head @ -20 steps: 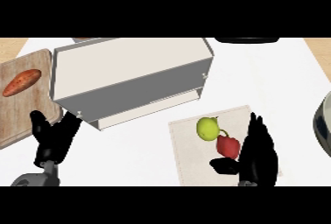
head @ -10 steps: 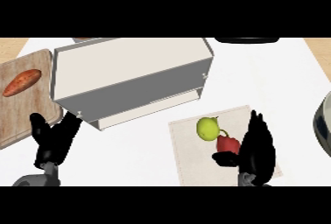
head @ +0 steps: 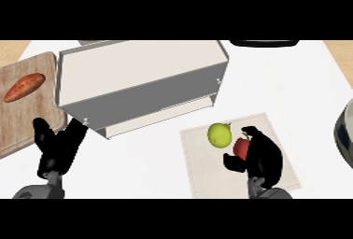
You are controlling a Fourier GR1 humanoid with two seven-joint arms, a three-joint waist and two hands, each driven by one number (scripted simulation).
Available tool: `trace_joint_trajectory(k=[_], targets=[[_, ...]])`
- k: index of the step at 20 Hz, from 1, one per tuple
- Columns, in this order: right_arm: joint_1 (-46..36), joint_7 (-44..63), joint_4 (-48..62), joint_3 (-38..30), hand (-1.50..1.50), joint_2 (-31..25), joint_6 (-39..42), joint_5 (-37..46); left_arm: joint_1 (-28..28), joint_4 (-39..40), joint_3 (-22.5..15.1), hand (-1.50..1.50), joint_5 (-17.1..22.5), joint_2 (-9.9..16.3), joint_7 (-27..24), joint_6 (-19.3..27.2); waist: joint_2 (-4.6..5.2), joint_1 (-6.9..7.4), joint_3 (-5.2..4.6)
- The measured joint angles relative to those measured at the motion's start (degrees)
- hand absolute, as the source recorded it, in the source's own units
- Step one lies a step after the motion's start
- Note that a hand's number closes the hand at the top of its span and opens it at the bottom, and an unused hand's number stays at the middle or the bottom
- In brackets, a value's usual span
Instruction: Pick the bell pepper from the placemat and place it in the tiered shelf
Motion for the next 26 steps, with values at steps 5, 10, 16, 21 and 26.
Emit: trace_joint_trajectory(k=[5,10,16,21,26], targets=[[-0.8,-4.3,2.5,0.3,1.5,0.8,-2.0,-2.0,-0.3,0.4,0.8,0.0,-0.1,-0.1,0.7,-0.9,-0.4,-0.19,-0.27],[-3.4,-4.1,4.6,3.9,1.5,0.9,-6.1,-1.1,0.2,-0.8,1.0,0.0,-1.2,-0.9,0.7,-0.5,-0.04,-0.15,-0.11],[-7.4,-8.4,4.5,22.4,1.5,1.0,-0.4,-6.8,-1.9,0.2,0.4,0.0,-1.0,-1.1,0.6,-1.7,0.61,2.81,-0.02],[-14.7,-7.0,-2.1,36.4,1.5,1.1,1.9,-15.6,-2.9,1.2,-0.2,0.0,-1.3,-1.6,1.3,-1.8,0.53,3.36,0.0],[-24.3,1.8,-12.6,43.1,1.5,1.0,-0.1,-16.9,-1.8,0.6,0.7,0.0,-1.0,-0.8,2.1,-1.9,-0.03,2.08,-0.04]])
